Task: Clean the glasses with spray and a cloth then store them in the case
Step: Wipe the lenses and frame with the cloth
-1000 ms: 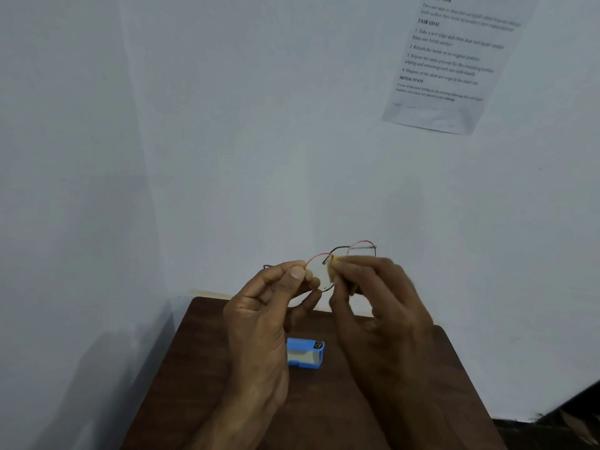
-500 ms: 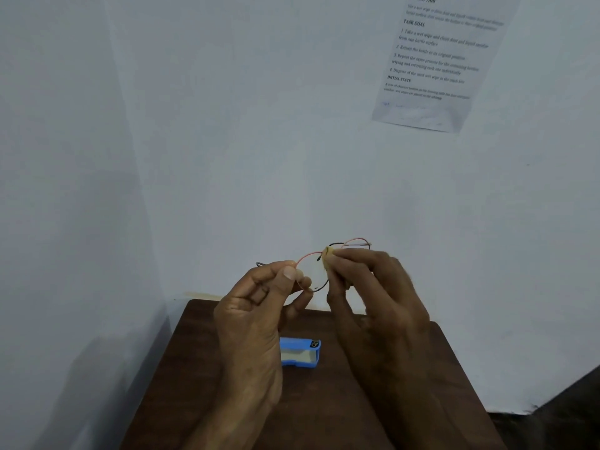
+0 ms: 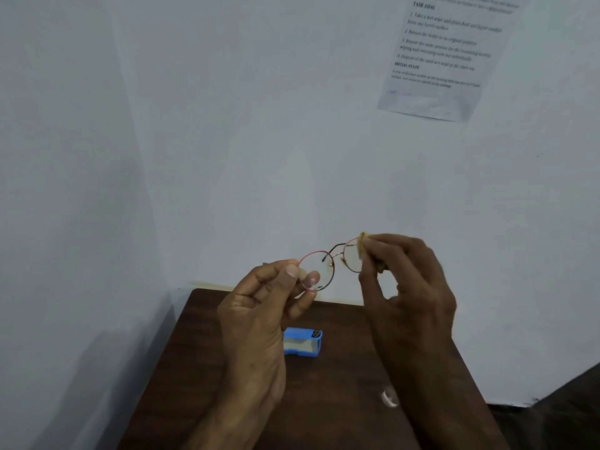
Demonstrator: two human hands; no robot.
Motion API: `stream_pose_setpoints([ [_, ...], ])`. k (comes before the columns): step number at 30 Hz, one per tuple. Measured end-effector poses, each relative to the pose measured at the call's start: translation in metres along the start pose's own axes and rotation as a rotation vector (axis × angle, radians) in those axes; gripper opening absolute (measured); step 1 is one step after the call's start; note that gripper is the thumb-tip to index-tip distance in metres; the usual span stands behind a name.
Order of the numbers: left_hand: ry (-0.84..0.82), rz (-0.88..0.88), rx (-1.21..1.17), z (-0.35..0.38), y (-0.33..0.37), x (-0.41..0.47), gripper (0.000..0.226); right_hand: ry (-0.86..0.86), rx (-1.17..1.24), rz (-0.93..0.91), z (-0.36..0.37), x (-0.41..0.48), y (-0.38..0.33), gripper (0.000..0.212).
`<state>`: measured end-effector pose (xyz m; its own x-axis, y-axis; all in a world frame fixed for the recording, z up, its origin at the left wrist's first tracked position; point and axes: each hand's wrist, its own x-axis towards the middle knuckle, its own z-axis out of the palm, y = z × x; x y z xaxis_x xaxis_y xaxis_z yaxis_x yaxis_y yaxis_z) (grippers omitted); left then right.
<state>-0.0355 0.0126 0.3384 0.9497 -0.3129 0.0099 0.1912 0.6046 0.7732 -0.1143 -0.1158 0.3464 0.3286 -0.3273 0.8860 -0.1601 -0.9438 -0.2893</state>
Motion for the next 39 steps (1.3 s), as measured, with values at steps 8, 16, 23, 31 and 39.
stream_pose_setpoints([
  [8,0.001,-0.033,-0.055,0.002,-0.003,0.0,0.029,-0.045,-0.004,0.005,0.0,-0.009,0.01,0.015],
  [16,0.014,-0.003,-0.06,0.015,-0.006,-0.002,0.025,-0.079,0.038,-0.082,-0.001,-0.011,0.012,0.014],
  [23,-0.011,0.025,-0.05,0.029,-0.011,-0.006,0.025,-0.045,0.044,-0.09,-0.008,0.01,0.024,0.017],
  [31,-0.039,0.041,-0.044,0.041,-0.018,-0.011,0.03,-0.012,0.056,-0.062,-0.016,0.019,0.041,0.014],
  [39,-0.018,0.059,-0.017,0.049,-0.024,-0.012,0.03,0.01,0.085,-0.009,-0.016,0.027,0.057,0.017],
])
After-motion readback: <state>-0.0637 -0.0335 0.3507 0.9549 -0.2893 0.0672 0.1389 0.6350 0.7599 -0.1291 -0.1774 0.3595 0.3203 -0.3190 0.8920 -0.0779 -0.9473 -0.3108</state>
